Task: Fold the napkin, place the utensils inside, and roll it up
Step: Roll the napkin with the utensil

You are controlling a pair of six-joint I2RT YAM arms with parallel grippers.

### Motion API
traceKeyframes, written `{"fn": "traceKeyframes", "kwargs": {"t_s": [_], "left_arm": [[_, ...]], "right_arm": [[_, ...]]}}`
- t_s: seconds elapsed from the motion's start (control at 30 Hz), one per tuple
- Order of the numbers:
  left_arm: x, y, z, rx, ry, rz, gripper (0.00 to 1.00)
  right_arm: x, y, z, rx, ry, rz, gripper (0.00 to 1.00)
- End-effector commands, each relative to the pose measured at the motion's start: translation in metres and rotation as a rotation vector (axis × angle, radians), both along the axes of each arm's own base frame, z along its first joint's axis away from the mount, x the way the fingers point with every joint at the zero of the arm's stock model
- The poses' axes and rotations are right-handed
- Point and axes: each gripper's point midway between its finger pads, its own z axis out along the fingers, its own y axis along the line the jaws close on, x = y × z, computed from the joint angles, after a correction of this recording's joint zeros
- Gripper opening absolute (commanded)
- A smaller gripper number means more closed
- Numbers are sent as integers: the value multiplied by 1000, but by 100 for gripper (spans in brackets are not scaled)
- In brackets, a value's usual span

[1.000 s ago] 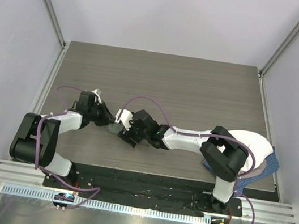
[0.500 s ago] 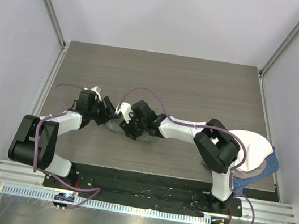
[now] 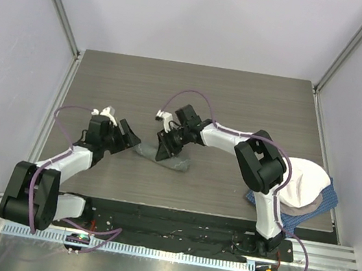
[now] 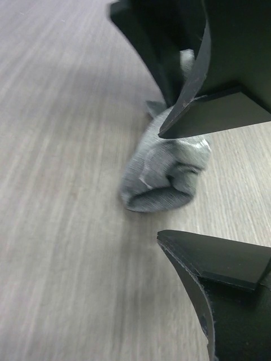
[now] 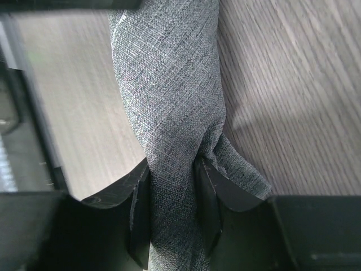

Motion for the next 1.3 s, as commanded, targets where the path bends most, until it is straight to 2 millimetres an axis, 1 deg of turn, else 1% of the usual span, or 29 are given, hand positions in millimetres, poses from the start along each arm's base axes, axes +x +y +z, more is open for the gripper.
{"fn": "traceKeyframes", "kwargs": {"t_s": [0.0,0.03,0.1,0.23,0.27,0.37,0.4,0.47,0.5,0.53,0.57,0.6,0.7,0.73,0.8,0.83,0.87,0.9,0.93,0.97,1.0,1.03,1.07,1.1,1.13,1.17,1.2,1.23,1.27], "left_arm": [[-4,-7,-1,-36,-27,-40,70],[-1,-10,3,-49,-50,-47,70],[-1,-12,3,-64,-60,-51,69],[5,-15,9,-81,-110,-62,67],[5,-17,6,-84,-104,-71,66],[12,-21,9,-101,-127,-91,60],[13,-22,4,-105,-114,-92,58],[19,-25,5,-118,-121,-100,52],[18,-26,-1,-123,-98,-105,49],[20,-27,-1,-127,-96,-104,43],[22,-28,0,-133,-98,-107,40],[23,-29,0,-136,-95,-109,37],[24,-29,-6,-134,-52,-103,23],[27,-30,-4,-136,-48,-106,22],[23,-30,-9,-129,4,-112,21],[28,-31,-7,-129,13,-114,20],[27,-30,-9,-126,30,-114,20],[23,-30,-14,-123,71,-112,20],[26,-30,-13,-120,78,-113,20],[23,-30,-16,-115,108,-114,20],[25,-30,-15,-112,111,-115,19],[24,-30,-17,-111,125,-118,18],[22,-30,-19,-108,139,-119,18],[23,-30,-18,-109,144,-120,18],[22,-31,-20,-111,153,-126,18],[20,-31,-22,-112,166,-125,18],[21,-31,-21,-114,169,-127,18],[22,-32,-21,-114,170,-129,18],[20,-32,-24,-115,186,-132,18]], "right_arm": [[-15,-3,4,37,236,-4,38],[-16,-1,6,54,271,3,38],[-13,-4,-2,55,324,-14,38],[-5,-3,-8,69,389,-33,38],[-4,-2,-8,73,404,-37,38],[6,-2,-13,73,422,-62,38],[8,-2,-14,73,425,-68,38],[15,-4,-18,69,426,-83,38],[17,-5,-22,58,423,-97,38],[19,-5,-23,59,423,-100,38],[22,-6,-22,59,418,-107,38],[25,-7,-24,51,409,-118,39],[34,-9,-18,39,347,-140,46],[40,-9,-8,44,309,-145,49],[46,-12,2,33,249,-157,58],[53,-14,5,22,195,-163,60],[58,-15,25,40,140,-168,64],[59,-16,30,38,106,-168,65],[70,-21,33,18,25,-192,66],[73,-20,55,34,-52,-196,71],[73,-25,55,16,-94,-202,72],[85,-29,62,0,-203,-227,73],[86,-29,85,26,-285,-227,74],[77,-32,80,10,-322,-220,75],[83,-31,89,20,-426,-222,77],[75,-36,95,21,-475,-220,79],[64,-29,96,23,-513,-194,80],[62,-26,99,28,-562,-184,81],[61,-31,93,-16,-614,-183,81]]}}
